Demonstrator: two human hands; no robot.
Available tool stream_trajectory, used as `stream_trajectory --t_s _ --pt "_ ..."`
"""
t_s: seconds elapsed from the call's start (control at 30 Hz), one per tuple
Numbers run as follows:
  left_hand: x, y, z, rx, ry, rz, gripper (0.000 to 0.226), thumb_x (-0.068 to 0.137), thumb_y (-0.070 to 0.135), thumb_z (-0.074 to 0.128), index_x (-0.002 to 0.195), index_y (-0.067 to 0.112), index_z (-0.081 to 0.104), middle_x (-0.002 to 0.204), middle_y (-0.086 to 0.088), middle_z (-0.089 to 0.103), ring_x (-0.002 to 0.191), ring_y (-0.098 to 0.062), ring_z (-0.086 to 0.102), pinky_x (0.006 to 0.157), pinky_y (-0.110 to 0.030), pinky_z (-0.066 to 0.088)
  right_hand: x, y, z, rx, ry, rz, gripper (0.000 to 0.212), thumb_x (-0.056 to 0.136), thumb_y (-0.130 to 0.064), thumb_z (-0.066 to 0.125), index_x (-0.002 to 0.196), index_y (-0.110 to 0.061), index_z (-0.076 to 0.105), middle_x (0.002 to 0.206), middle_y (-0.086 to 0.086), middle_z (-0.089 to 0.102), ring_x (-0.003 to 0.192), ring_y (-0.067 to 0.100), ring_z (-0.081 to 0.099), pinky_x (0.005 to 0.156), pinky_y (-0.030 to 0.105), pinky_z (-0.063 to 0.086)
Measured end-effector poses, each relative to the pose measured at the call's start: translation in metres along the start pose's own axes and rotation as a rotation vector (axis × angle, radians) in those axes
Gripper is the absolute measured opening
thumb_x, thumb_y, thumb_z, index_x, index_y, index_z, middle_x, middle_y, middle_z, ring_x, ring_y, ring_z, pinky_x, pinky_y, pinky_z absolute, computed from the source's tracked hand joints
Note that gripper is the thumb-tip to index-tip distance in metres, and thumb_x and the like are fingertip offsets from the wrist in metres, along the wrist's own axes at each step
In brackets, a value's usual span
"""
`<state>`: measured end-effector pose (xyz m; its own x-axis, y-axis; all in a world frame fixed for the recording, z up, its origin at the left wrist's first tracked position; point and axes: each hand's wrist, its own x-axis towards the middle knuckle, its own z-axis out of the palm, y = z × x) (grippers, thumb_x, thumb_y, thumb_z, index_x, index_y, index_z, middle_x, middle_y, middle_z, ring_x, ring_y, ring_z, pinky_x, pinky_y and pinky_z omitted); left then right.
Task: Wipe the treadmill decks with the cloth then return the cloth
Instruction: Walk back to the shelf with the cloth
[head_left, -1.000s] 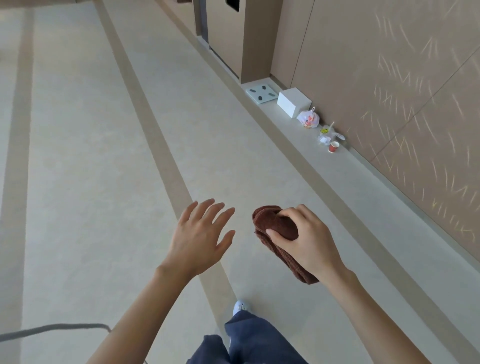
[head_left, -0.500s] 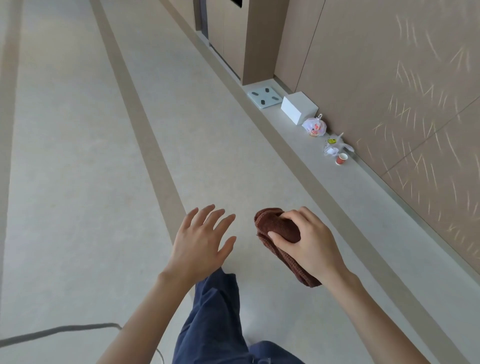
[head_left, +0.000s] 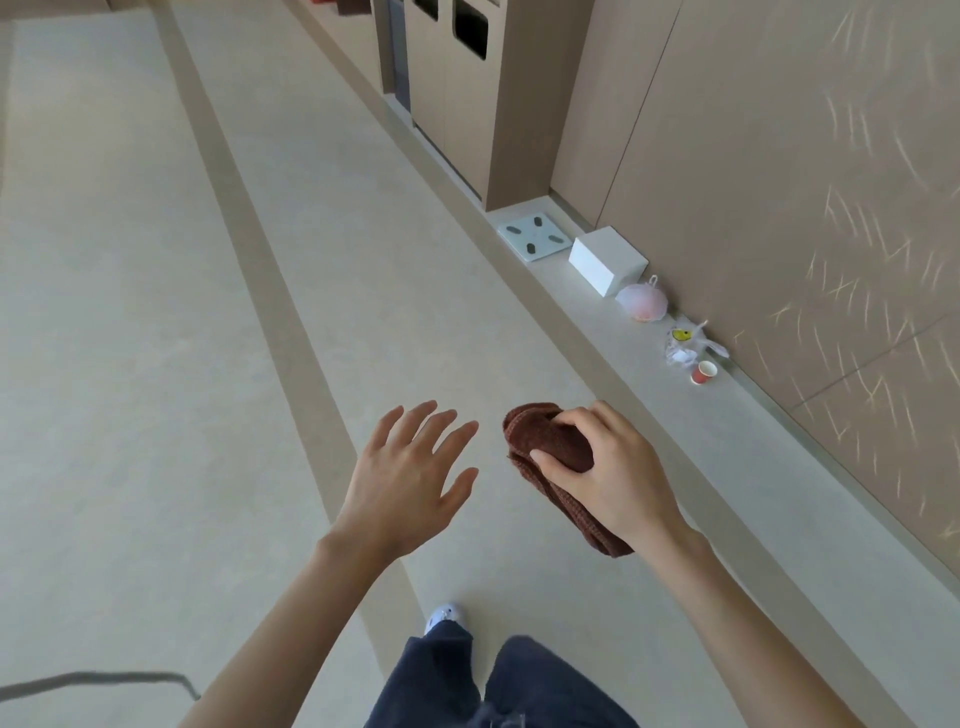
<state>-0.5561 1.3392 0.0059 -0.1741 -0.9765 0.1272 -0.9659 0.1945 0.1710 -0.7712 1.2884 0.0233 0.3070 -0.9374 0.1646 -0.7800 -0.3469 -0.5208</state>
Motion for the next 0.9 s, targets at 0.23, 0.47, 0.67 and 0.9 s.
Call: stream_trajectory --t_s 0.23,0.47,0.67,0.9 --pt "0.055 -0.058 0.009 -0.026 -0.050 -0.046 0.050 0.089 0.045 0.034 0.124 0.020 0.060 0.123 -0.004 0.063 0.121 -0.028 0.053 0.101 -0.047 0.041 0.071 0.001 0.030 -0.003 -0.052 0.002 0.034 0.076 -0.040 0.071 0.100 -0.017 0.065 0.091 -0.002 0.057 0.083 0.018 0.058 0.068 0.036 0.052" --pt "0.138 -0.112 0.028 -0.014 -0.052 -0.077 0.046 0.089 0.045 0.043 0.127 0.023 0.057 0.127 -0.003 0.060 0.124 -0.027 0.051 0.103 -0.047 0.039 0.171 0.018 0.058 -0.022 -0.072 -0.007 0.033 0.074 -0.040 0.072 0.098 -0.019 0.065 0.089 -0.004 0.057 0.082 0.018 0.059 0.066 0.033 0.051" --pt "0.242 -0.169 0.026 -0.002 0.003 -0.098 0.043 0.088 0.041 0.051 0.125 0.021 0.059 0.124 -0.003 0.062 0.122 -0.028 0.052 0.102 -0.047 0.039 0.295 0.027 0.072 -0.009 -0.062 -0.039 0.032 0.074 -0.038 0.074 0.097 -0.017 0.066 0.090 -0.002 0.058 0.083 0.020 0.059 0.066 0.037 0.051" --pt "0.359 -0.230 0.019 0.008 0.042 -0.128 0.042 0.087 0.037 0.060 0.125 0.020 0.059 0.124 -0.005 0.062 0.123 -0.028 0.051 0.103 -0.046 0.037 0.428 0.032 0.084 -0.013 -0.048 -0.097 0.033 0.073 -0.038 0.075 0.097 -0.016 0.066 0.088 -0.001 0.058 0.081 0.019 0.059 0.064 0.032 0.049"
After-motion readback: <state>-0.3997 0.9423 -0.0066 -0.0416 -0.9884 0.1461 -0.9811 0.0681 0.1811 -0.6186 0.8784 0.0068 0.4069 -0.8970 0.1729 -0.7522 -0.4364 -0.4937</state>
